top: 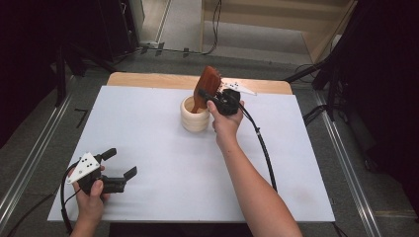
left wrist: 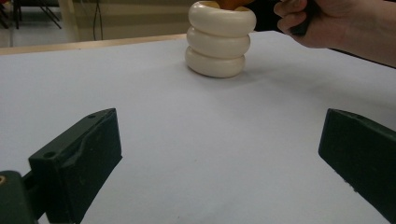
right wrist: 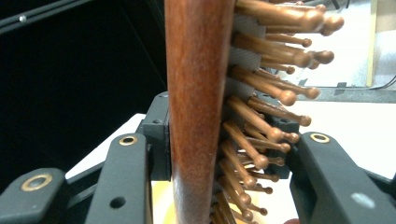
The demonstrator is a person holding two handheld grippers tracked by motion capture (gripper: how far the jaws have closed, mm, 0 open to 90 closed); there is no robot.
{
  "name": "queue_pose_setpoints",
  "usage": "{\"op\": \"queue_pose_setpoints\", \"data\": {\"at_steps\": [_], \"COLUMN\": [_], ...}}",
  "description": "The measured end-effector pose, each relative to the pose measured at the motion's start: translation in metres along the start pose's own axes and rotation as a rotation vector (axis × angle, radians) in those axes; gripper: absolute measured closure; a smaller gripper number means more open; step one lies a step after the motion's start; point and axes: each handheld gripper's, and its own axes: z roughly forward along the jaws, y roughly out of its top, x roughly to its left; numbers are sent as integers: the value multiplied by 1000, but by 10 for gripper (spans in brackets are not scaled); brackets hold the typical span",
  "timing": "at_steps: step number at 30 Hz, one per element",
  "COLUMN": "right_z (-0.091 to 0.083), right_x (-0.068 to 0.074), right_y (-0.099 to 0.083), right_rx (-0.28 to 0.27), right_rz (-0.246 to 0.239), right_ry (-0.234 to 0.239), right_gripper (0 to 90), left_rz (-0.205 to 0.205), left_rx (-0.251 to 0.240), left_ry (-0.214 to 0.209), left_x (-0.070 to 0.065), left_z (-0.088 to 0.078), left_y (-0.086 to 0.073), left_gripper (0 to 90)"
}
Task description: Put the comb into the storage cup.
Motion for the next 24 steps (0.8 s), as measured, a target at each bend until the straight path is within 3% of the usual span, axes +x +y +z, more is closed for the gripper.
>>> {"op": "queue_pose_setpoints", "data": {"at_steps": [4,9,19,24], "right_z": [-2,-5,-9,-9], "right_x": [-8,-12,-15,-15], "right_y": [0,-1,-2,-4], "right_rx": [4,14,54,102], "right_rz": [25,22,-10,-66], "right_ry": [-8,-13,-30,-33], "right_gripper": [479,449,329,277], "left_rz": [2,3,2,2], "left_rx": [0,3,3,2], "left_ry": [0,3,6,6], "left_x": [0,0,0,0], "left_z": [0,0,0,0], "left_y": [0,0,0,0], "left_gripper": [0,0,0,0]}}
